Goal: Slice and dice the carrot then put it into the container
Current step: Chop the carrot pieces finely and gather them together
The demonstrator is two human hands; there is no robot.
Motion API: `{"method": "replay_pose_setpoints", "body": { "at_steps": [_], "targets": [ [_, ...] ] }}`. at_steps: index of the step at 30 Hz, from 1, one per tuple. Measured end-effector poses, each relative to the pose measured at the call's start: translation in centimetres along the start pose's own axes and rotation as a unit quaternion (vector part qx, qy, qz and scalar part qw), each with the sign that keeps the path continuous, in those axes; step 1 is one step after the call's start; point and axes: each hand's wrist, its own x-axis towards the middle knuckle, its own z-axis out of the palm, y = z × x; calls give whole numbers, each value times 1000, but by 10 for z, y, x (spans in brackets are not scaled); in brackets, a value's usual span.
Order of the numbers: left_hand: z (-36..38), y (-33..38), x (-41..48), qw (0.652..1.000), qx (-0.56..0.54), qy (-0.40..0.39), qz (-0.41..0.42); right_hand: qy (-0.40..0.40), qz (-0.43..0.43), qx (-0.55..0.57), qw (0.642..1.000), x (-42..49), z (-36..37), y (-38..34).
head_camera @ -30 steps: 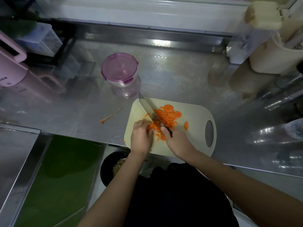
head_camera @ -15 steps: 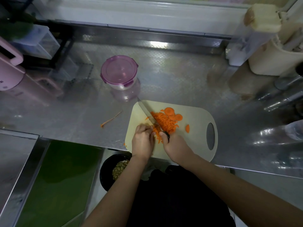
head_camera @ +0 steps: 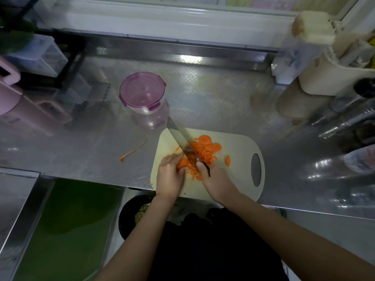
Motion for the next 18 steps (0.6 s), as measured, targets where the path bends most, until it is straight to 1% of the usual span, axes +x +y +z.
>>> {"method": "replay_pose_setpoints", "body": {
  "at_steps": [6,10,13,18],
  "targets": [
    [-9,2,-4,998,-63,5,-24,-13,3,-15,1000,-11,-5,-2],
    [-8,1,-8,999,-20,5,-46,-10,-10,-27,1000,-11,-2,5],
    [-7,3,-8,999,-7,3,-53,-7,-12,-58,998,-10,1,7],
    [-7,4,-8,999,32,-13,-27,-25,3,-85,996,-7,8,7]
  ]
}}
